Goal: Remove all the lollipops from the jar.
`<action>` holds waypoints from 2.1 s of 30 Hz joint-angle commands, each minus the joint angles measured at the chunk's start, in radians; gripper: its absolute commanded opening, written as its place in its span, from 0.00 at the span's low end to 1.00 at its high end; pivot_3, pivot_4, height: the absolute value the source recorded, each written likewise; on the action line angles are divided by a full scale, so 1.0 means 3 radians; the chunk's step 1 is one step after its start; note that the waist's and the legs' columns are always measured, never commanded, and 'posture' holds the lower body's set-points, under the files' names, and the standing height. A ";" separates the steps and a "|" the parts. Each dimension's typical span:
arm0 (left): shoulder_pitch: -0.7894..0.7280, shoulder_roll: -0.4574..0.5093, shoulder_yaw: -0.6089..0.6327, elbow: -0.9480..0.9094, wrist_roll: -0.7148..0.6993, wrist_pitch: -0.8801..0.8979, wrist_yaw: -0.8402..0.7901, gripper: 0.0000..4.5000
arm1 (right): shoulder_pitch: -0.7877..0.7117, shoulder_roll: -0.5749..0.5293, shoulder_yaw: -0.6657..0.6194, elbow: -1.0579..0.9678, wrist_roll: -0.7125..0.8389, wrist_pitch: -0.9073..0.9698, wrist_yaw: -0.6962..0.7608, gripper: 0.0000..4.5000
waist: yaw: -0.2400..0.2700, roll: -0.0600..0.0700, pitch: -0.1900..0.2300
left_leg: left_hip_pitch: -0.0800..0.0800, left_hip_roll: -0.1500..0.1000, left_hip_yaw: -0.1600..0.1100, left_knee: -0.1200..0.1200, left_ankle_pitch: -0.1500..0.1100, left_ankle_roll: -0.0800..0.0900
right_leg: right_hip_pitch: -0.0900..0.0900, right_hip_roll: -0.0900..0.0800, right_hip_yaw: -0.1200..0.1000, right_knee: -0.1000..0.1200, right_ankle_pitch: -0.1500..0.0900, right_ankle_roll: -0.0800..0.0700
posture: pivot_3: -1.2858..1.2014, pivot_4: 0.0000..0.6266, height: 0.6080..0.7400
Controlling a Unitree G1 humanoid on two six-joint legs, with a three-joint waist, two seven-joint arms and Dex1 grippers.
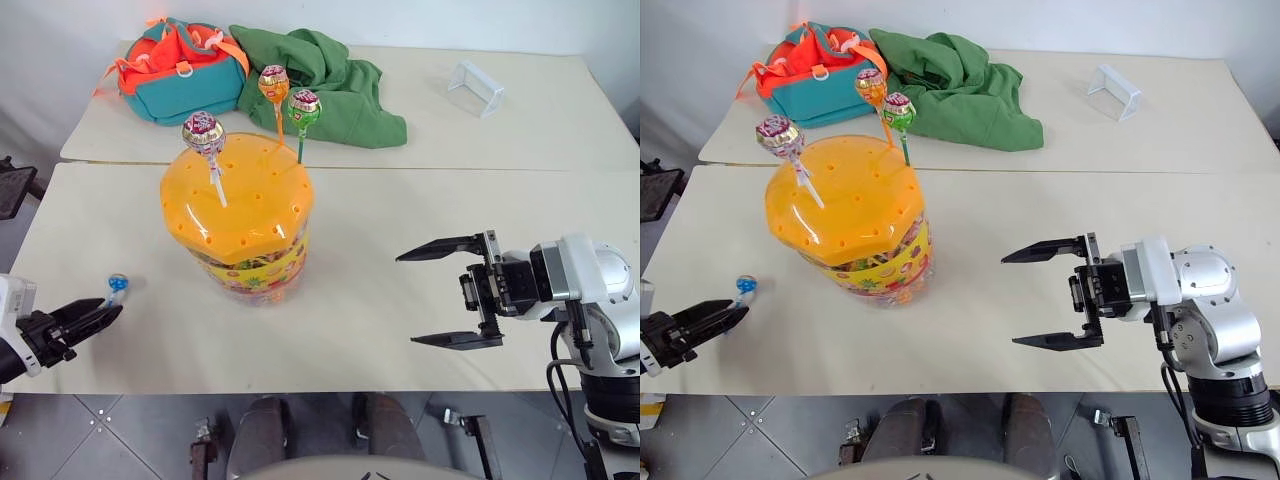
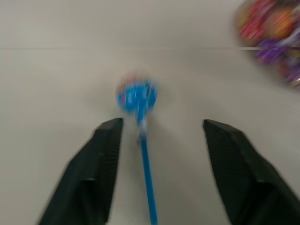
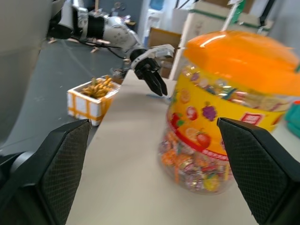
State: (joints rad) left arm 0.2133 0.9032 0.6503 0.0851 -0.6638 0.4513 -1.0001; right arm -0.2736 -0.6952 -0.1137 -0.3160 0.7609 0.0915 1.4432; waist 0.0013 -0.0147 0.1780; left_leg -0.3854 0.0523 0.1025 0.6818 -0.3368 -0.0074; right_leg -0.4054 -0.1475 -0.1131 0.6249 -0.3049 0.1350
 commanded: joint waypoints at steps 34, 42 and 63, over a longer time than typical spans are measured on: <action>-0.2590 0.0008 -0.1020 -0.1113 -0.1540 0.1002 -0.0209 0.29 | 0.0199 0.0400 -0.0315 -0.0919 0.0383 0.0153 -0.1236 1.00 | 0.0035 0.0002 -0.0002 | -0.0003 -0.0001 0.0006 0.0008 0.0001 -0.0001 | -0.0008 0.0002 0.0010 0.0009 0.0001 0.0002 | 0.52 0.24 1.00; -0.2789 -0.0148 -0.0220 -0.0610 -0.2302 0.1207 0.0675 0.01 | -0.0102 0.0432 -0.0134 -0.0699 0.0426 0.0160 -0.0945 1.00 | 0.0015 0.0002 -0.0002 | -0.0003 0.0000 0.0002 0.0009 0.0001 0.0000 | -0.0008 0.0002 0.0009 0.0011 0.0001 0.0002 | 0.52 0.24 1.00; 0.0640 -0.0042 0.0044 -0.1107 -0.0041 0.0673 0.0245 0.01 | -0.0482 0.0215 0.0369 0.0066 -0.0115 0.0085 0.0010 1.00 | 0.0005 -0.0004 -0.0003 | -0.0004 0.0003 0.0013 0.0006 -0.0003 -0.0001 | -0.0012 0.0001 0.0008 0.0005 0.0000 0.0000 | 0.52 0.24 1.00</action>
State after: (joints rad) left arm 0.4040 0.8991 0.6583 -0.2381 -0.6994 0.6741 -0.9444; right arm -0.4149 -0.6298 0.0253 -0.2803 0.7221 0.1163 1.4570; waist 0.0028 -0.0158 0.1772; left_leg -0.3867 0.0533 0.1066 0.6834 -0.3377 -0.0078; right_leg -0.4094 -0.1473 -0.1109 0.6267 -0.3049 0.1351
